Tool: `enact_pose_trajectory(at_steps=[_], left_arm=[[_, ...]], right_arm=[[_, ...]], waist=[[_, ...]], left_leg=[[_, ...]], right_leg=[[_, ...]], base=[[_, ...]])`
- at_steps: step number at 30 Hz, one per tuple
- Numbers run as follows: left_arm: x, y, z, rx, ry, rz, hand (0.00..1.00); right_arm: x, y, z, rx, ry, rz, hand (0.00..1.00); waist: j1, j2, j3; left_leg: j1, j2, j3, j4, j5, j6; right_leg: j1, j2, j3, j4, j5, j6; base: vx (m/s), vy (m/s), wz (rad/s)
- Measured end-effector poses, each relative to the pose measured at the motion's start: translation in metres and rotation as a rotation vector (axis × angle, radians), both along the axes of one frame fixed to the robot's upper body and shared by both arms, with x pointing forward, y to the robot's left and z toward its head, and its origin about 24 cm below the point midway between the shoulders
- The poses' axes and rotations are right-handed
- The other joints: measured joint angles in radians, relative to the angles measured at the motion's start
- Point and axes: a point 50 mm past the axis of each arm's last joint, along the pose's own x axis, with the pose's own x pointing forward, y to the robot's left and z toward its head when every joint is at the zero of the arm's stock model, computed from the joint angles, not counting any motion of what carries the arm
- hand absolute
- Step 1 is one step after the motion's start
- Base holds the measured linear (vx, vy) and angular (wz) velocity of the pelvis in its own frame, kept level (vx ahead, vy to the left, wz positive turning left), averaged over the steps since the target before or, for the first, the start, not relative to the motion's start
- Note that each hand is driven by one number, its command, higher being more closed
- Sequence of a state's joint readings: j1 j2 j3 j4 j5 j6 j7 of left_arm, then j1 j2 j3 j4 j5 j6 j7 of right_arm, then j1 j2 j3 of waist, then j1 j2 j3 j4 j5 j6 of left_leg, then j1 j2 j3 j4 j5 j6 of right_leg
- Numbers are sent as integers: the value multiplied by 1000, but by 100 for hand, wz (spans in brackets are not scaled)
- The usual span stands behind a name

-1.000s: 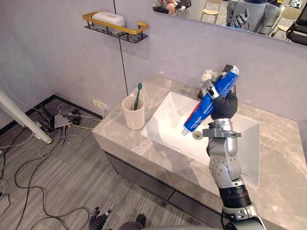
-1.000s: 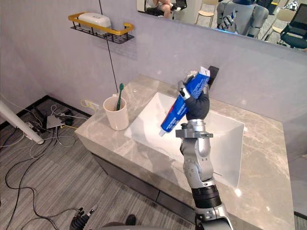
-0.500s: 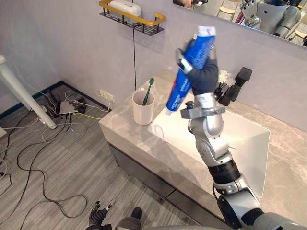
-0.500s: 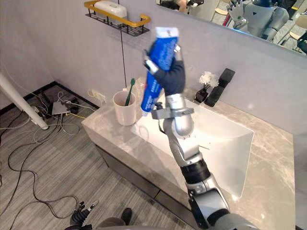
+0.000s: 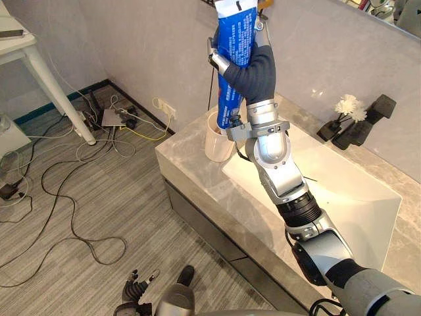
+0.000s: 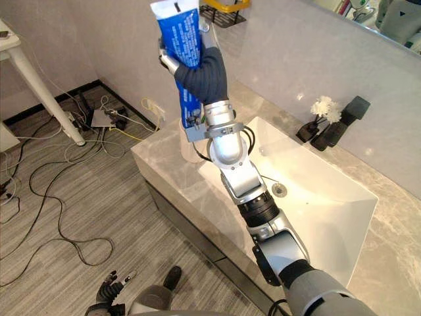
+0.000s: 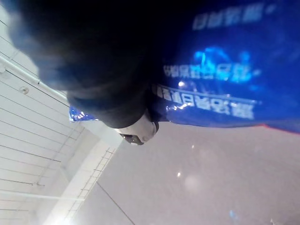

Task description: Organize washtable

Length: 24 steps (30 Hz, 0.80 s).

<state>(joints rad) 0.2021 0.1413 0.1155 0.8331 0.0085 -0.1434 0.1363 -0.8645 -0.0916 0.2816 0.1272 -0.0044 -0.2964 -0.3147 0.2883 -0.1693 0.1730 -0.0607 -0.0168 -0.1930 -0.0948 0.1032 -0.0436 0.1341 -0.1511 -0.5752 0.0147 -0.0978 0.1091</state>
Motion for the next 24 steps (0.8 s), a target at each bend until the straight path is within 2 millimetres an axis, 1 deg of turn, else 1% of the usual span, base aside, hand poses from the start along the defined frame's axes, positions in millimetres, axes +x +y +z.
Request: enact_pose_trajectory(at_steps=[3, 7, 11, 15, 19, 21, 24], left_arm=[[4, -1, 1, 0, -9, -6, 0], [6, -1, 1, -1, -15, -12, 0], [11, -3, 2, -1, -25, -26, 0], [12, -4, 3, -1, -34, -34, 0], [14, -6, 3, -2, -42, -44, 0], [14, -7, 3, -2, -43, -45, 0], [15, -8, 3, -4, -45, -48, 0]], right_arm=[[2, -2, 11, 14, -26, -24, 100], [7, -5, 17, 26, -36, -67, 100], [10, -18, 25, 75, -39, -126, 100], [12, -23, 26, 88, -32, -150, 100], [16, -25, 32, 91, -35, -165, 100], [18, -28, 33, 101, -27, -178, 100], [19, -28, 32, 102, -23, -179, 100]], waist=[[0, 5, 22], [2, 9, 35], [4, 16, 53], [4, 21, 59], [3, 31, 67], [2, 34, 69], [3, 39, 73]], left_leg=[[-9, 0, -11, -1, 1, -1], [-15, 0, -17, -1, 1, -2], [-35, 1, -28, 0, 5, -6], [-36, 0, -29, 0, 5, -5], [-38, 0, -35, 0, 5, -6], [-43, 0, -43, 0, 6, -7], [-50, 0, -47, 0, 6, -8]], right_leg=[[-2, 6, -6, 0, 0, 0], [-4, 7, -11, 0, -1, -1], [-19, 7, -24, 1, -1, -1], [-19, 8, -26, 0, -3, -4], [-19, 8, -30, 0, -7, -10], [-19, 8, -31, 0, -8, -10], [-24, 8, -31, 0, -8, -10]], base=[[-27, -18, 10], [-25, -4, 6], [-24, -4, 8], [0, 0, 0], [1, -5, 5], [1, -3, 10], [0, -1, 4]])
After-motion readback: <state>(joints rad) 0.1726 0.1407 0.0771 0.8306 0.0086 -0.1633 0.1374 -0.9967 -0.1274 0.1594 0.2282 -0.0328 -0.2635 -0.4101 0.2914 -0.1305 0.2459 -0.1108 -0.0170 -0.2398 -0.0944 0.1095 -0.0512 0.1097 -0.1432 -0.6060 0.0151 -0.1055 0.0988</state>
